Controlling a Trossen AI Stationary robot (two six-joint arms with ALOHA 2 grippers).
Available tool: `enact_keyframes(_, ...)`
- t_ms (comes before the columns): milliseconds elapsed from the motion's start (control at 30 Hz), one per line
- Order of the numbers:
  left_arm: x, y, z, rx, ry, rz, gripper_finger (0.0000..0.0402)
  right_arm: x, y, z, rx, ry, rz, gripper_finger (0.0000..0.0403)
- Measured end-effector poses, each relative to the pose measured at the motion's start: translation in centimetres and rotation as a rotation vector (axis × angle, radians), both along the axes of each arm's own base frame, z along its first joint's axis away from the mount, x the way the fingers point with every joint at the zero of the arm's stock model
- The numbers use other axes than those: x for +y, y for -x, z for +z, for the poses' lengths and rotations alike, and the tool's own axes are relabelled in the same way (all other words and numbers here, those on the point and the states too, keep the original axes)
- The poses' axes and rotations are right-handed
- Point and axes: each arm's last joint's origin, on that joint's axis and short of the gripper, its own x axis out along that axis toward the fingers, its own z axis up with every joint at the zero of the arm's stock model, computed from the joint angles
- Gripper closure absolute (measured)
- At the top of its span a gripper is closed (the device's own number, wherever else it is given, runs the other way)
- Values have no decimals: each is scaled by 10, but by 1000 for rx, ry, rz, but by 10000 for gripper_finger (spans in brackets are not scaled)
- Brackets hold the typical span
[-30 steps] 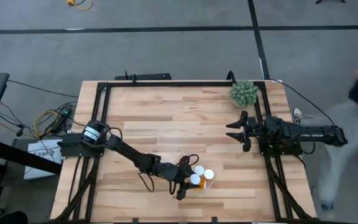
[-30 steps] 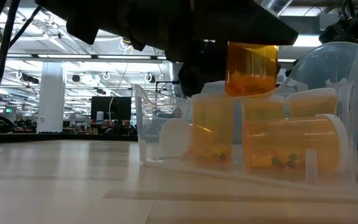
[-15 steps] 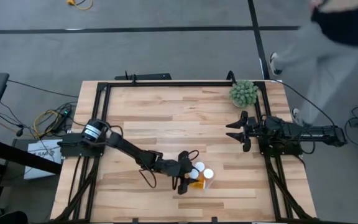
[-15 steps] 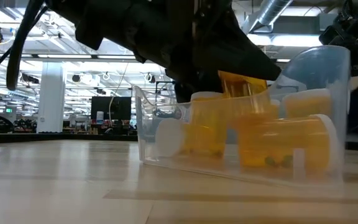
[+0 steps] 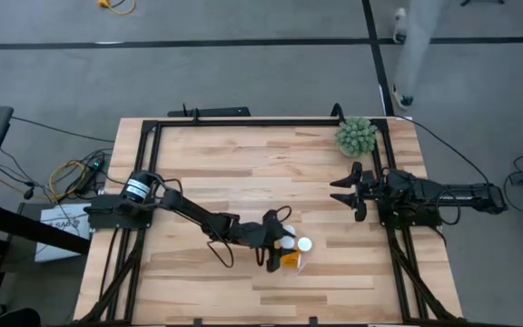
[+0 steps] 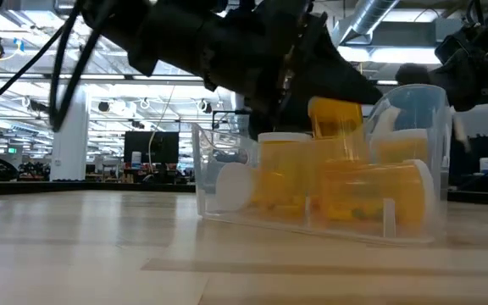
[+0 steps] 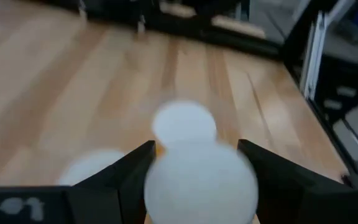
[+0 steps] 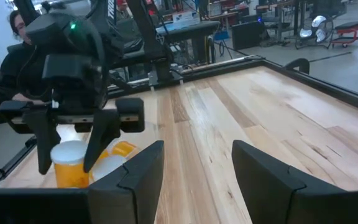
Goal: Pick and place pill bottles into a basket
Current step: Put the orange pill bottle into the transparent container, then return to Home Position
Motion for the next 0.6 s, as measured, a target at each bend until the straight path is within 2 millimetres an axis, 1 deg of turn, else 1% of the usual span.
enact_keyframes(67,3,-2,3,-31,-1,17,186,0,0,0,0,0,0,221)
enact_keyframes(167,7,-3,2,-28,-11,46,186,0,0,0,0,0,0,221)
enact_keyframes(367,8,-4,5,-51,-7,57,186,0,0,0,0,0,0,221)
enact_keyframes(467,7,-8,11,-73,-5,56,186,0,0,0,0,0,0,221)
enact_keyframes(600,4,-16,27,-112,-41,41,186,0,0,0,0,0,0,221)
